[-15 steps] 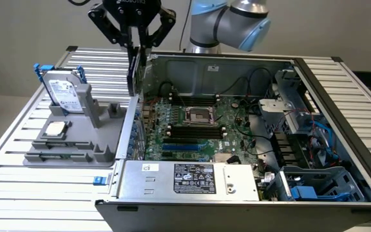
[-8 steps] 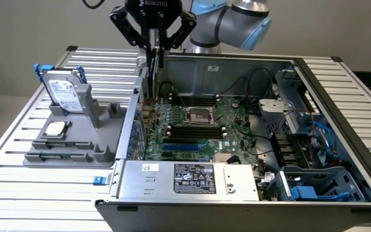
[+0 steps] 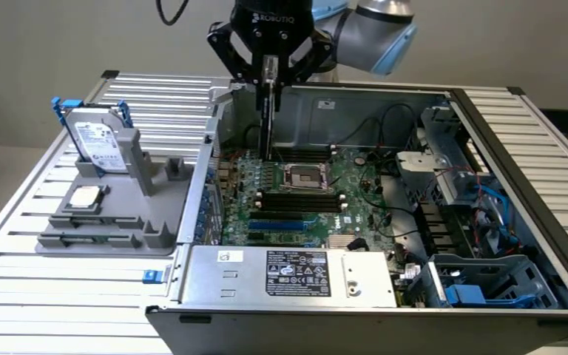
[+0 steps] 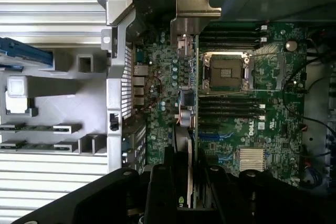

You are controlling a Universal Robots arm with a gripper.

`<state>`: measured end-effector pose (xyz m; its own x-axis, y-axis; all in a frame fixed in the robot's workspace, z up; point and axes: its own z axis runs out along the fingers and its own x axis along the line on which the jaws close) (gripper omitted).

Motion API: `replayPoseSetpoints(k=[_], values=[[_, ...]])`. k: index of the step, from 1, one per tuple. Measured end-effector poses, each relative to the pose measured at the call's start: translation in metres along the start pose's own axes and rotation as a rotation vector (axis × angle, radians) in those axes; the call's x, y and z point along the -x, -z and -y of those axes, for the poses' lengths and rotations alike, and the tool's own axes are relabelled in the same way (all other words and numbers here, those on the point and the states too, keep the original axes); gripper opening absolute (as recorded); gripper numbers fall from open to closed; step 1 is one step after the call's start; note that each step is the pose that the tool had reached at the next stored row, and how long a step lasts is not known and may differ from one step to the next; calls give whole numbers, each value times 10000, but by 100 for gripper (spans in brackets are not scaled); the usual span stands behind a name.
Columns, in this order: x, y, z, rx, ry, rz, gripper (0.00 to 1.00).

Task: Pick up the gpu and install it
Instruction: 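Pick up the gpu and move the gpu toward the slot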

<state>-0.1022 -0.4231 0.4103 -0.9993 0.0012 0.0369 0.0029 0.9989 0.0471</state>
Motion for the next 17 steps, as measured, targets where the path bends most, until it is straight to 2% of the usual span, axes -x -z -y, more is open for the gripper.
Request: replayPoseSetpoints(k=[6,13,17], values=[[206,-102,-147,-1,-1,1,27],[512,-144,-200,-2,4,1,27],[568,-171,-218,-2,33,26,27]])
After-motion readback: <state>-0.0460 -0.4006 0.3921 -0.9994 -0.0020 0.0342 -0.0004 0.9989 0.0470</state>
